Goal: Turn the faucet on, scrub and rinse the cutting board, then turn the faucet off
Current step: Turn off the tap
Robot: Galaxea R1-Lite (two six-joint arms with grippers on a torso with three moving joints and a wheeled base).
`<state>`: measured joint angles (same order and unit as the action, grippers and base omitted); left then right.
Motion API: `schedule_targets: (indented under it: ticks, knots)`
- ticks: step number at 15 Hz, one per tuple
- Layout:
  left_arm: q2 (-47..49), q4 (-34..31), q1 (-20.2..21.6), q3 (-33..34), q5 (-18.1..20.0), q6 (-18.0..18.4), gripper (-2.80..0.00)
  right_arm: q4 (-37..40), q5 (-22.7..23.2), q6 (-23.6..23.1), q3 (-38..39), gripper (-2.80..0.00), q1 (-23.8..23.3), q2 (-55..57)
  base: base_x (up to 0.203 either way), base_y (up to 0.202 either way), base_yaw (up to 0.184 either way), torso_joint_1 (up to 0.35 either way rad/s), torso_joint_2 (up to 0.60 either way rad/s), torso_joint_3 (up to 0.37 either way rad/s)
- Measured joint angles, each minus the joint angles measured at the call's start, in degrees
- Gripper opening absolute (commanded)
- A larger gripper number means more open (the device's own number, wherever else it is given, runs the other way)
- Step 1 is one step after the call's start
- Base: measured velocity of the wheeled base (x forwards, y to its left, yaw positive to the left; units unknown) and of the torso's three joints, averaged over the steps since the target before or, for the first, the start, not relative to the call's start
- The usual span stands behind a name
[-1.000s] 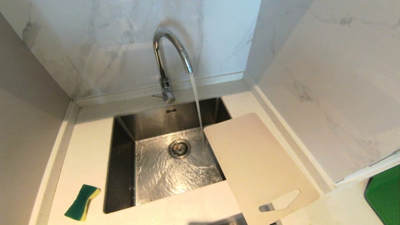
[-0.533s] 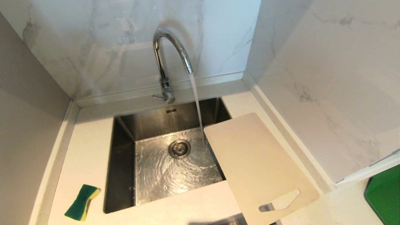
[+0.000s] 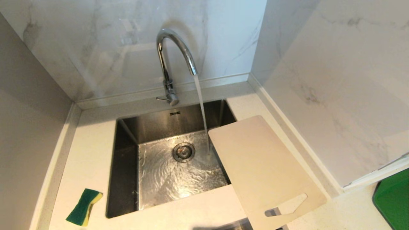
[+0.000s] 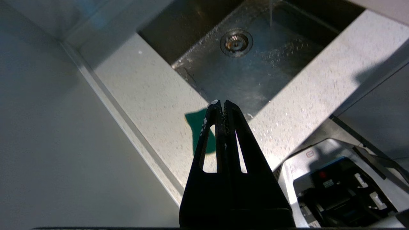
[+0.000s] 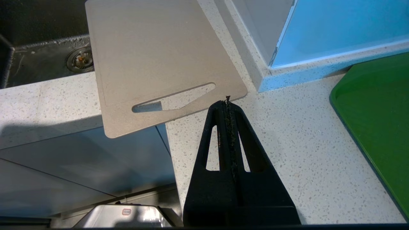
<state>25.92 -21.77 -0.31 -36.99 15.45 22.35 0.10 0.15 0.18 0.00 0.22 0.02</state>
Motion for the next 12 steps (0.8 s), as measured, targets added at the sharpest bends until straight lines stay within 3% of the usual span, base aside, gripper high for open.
schedule_targets:
  ticks: [5, 12]
  knots:
    - [17.81, -0.27, 0.24, -21.24, 0.53, 1.11, -2.8, -0.02, 0.01, 0.01, 0.0, -2.8, 0.05, 0.0, 0.0, 0.0, 0.0, 0.0, 0.0, 0.0]
    - [33.02, -4.41, -2.17, -36.92, 0.7, 1.68, -2.8, 0.0, 0.01, -0.02, 0.0, -2.8, 0.02, 0.0, 0.0, 0.0, 0.0, 0.0, 0.0, 0.0]
